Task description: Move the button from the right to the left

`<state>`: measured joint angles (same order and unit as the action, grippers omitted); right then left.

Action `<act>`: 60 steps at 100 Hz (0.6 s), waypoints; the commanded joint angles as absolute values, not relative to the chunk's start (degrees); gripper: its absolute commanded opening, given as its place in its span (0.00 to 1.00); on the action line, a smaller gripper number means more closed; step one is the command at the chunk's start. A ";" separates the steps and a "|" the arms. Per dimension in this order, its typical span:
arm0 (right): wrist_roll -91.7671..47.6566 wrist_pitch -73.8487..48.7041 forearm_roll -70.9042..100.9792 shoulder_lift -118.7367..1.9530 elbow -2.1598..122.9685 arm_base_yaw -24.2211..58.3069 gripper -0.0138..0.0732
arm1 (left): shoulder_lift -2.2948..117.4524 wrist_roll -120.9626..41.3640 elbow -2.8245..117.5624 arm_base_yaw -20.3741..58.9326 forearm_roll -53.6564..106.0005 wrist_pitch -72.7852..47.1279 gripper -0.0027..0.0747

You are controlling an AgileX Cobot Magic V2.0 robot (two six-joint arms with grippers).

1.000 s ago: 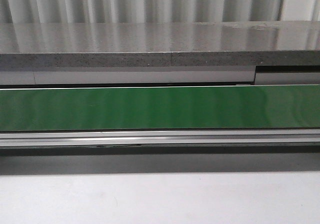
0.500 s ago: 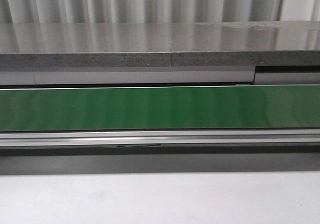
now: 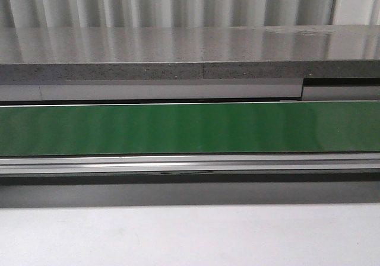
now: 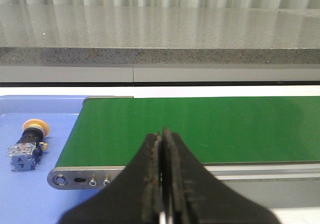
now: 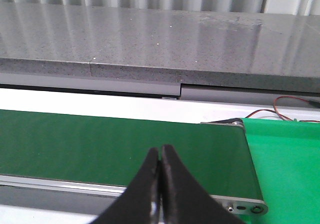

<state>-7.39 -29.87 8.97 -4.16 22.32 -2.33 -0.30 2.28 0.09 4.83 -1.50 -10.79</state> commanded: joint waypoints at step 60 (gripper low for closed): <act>1.77 -3.20 0.68 -5.02 11.66 -2.43 0.08 | -2.22 2.82 -1.42 4.91 -1.46 -6.55 0.01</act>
